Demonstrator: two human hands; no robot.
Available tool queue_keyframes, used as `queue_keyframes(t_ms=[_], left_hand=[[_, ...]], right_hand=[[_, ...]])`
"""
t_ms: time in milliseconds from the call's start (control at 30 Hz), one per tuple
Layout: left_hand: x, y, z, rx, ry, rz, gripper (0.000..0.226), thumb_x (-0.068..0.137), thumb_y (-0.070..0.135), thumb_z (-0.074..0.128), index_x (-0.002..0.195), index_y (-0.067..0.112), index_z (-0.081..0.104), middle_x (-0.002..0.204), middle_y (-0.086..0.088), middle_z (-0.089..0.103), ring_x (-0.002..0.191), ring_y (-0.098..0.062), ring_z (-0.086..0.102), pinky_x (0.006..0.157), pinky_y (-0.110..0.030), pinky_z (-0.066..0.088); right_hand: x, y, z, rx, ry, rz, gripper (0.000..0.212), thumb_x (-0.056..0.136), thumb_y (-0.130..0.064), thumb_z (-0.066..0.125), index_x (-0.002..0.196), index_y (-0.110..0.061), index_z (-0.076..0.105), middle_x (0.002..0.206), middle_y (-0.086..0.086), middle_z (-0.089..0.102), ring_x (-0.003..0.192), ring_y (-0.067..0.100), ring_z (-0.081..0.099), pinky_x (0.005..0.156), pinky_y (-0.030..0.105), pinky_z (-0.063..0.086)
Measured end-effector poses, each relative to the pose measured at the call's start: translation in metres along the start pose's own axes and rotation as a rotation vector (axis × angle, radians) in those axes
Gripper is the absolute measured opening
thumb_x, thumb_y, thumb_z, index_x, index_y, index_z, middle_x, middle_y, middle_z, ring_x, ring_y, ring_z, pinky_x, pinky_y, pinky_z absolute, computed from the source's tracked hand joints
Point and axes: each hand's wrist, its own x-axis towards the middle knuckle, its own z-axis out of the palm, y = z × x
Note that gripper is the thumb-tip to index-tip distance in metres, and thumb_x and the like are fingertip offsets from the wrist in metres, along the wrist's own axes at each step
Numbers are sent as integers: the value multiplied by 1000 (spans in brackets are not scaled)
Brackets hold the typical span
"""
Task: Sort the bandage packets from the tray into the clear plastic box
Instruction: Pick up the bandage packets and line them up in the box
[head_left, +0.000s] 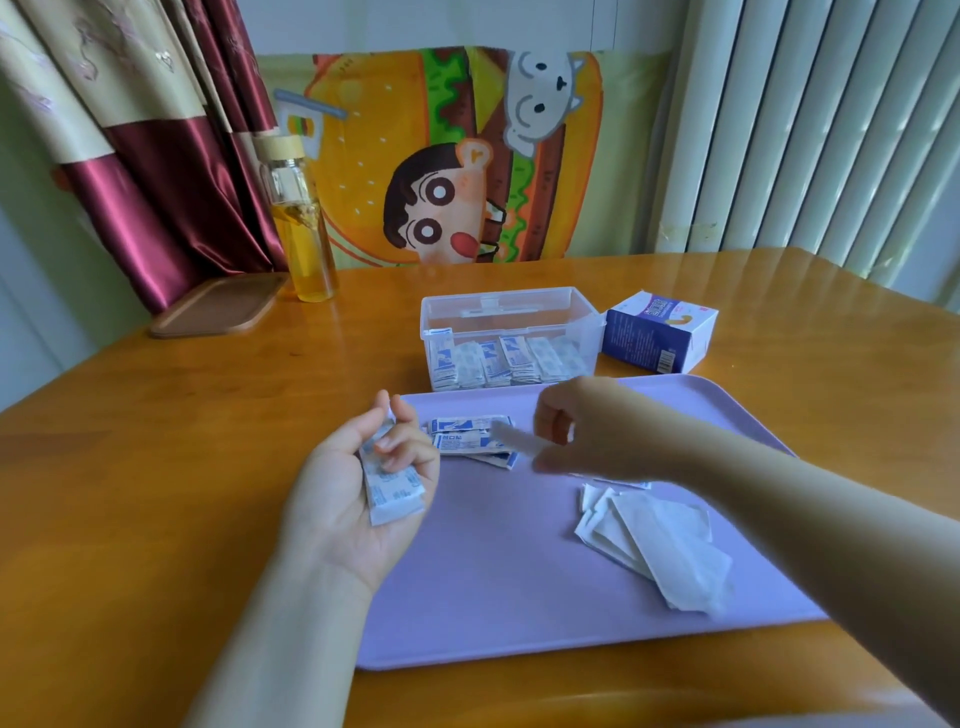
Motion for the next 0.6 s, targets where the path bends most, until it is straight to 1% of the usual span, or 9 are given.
queue_keyframes(t_ms=[67,133,200,233,300,367,400,467,600], left_hand=[[-1,-3,3,9,-11,-11,15,93,9,46,104,11,55,71,-4,58,40,-5,38,36,-13,31],[-4,-3,3,16,-16,-17,15,92,9,47,104,11,55,72,-4,58,40,-5,38,36,-13,31],[-5,1,0,19,-16,-13,15,92,9,47,104,11,55,72,-4,58,40,-5,38,37,-13,31],[-4,3,-1,16,-16,-9,14,92,10,48,104,11,55,72,-4,58,40,-5,38,37,-12,31],[-3,6,-3,3,-12,1,14,92,10,47,104,11,55,71,-4,58,40,-5,38,38,-12,31],[0,5,-3,-8,-9,-2,14,92,10,47,104,11,55,72,-4,58,40,-5,38,39,-11,31],[1,2,-2,-9,-8,-9,13,92,10,47,103,10,54,72,-4,58,40,-5,38,39,-11,31],[1,-3,-1,-4,-11,-20,13,93,9,47,103,10,54,73,-4,58,41,-5,38,38,-12,31],[2,-7,-1,1,-8,-19,15,94,9,46,107,11,53,73,-4,57,40,-5,38,38,-12,32]], right_hand=[[-1,-14,8,69,-61,-64,16,78,-36,71,83,-26,59,73,-14,53,63,2,49,53,9,36],[-2,-16,6,91,-118,-51,22,79,-41,70,89,-23,65,75,-15,56,66,1,52,56,8,36],[-5,-6,-7,-13,-135,-16,25,77,-43,71,89,-21,67,78,-13,61,70,6,55,61,14,40],[-7,1,-13,-107,-181,17,29,74,-46,72,89,-22,65,80,-13,62,73,7,55,64,17,41],[-13,13,-22,-284,-349,106,42,67,-54,75,94,-30,55,83,-17,55,80,7,55,72,23,45],[-17,22,-21,-325,-497,186,56,61,-56,78,102,-35,46,92,-17,52,88,11,61,82,30,49],[-18,27,-18,-301,-533,202,59,60,-53,80,104,-35,44,98,-13,54,89,14,64,84,33,51],[-18,32,-13,-216,-554,202,57,62,-46,81,106,-35,46,104,-11,54,90,16,66,82,31,52],[-18,38,-18,-152,-461,183,40,69,-38,79,96,-36,50,93,-15,57,87,13,66,73,23,48]])
